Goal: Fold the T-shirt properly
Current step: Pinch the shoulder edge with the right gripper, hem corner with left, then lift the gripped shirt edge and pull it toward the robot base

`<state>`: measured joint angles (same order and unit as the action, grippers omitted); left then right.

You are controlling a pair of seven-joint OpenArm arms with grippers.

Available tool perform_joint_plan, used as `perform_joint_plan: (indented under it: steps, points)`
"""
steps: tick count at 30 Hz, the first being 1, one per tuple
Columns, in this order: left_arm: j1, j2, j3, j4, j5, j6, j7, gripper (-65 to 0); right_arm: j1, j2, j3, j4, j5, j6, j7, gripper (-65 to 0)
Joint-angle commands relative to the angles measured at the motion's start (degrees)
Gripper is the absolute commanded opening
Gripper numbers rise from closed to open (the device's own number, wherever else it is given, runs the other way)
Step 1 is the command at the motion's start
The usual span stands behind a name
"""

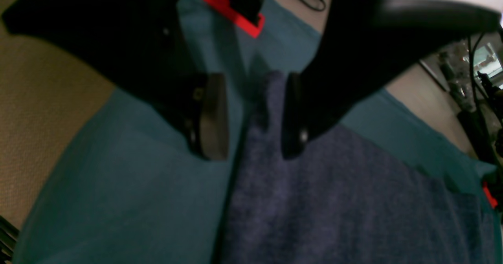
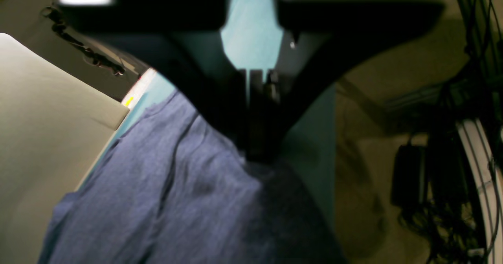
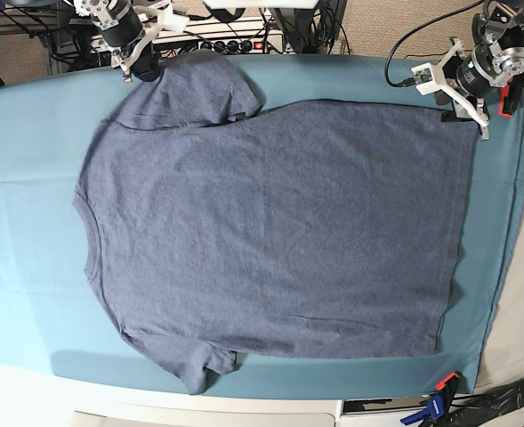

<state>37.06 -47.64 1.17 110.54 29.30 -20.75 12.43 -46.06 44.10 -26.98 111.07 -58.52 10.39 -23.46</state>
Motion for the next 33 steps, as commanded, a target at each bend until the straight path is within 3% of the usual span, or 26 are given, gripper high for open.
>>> perform_joint_plan:
  steps: [1, 6, 9, 20, 29, 31, 33]
  points:
    - [-0.1, -0.8, -0.2, 0.5, 0.1, 0.6, -0.1, -40.2, -1.4, 0.2, -1.1, -0.6, 2.2, 2.5, 2.4, -65.0]
    - [-0.1, -0.8, -0.2, 0.4, 2.0, 1.8, 1.2, -37.8, -1.4, 0.2, -1.1, -0.6, 1.5, -2.4, 2.3, -65.0]
    - [-0.2, -0.8, -0.2, 0.2, 2.0, 3.2, 1.2, -37.8, -1.4, 0.2, -1.1, -0.6, 1.5, -2.5, 2.3, -65.0]
    - [-3.7, -0.9, -0.2, -7.1, 1.9, 3.2, 1.1, -37.9, -0.8, 0.2, -1.1, -0.6, 1.5, -2.5, 1.9, -65.0]
    - [-3.5, -1.0, -0.2, -7.2, -2.1, 1.2, 1.1, -38.0, 0.8, 0.2, -1.1, -0.6, 1.5, -2.6, 1.3, -65.0]
    - [-3.5, -1.0, -0.2, -7.2, -2.8, 1.2, 1.1, -41.7, 0.9, 0.2, -1.1, -0.6, 1.5, -2.6, 1.2, -65.0]
    - [-3.6, -1.0, -0.2, -7.2, -2.8, 1.2, 1.1, -51.2, 0.9, 0.2, -1.1, -0.6, 1.5, -2.6, 1.2, -65.0]
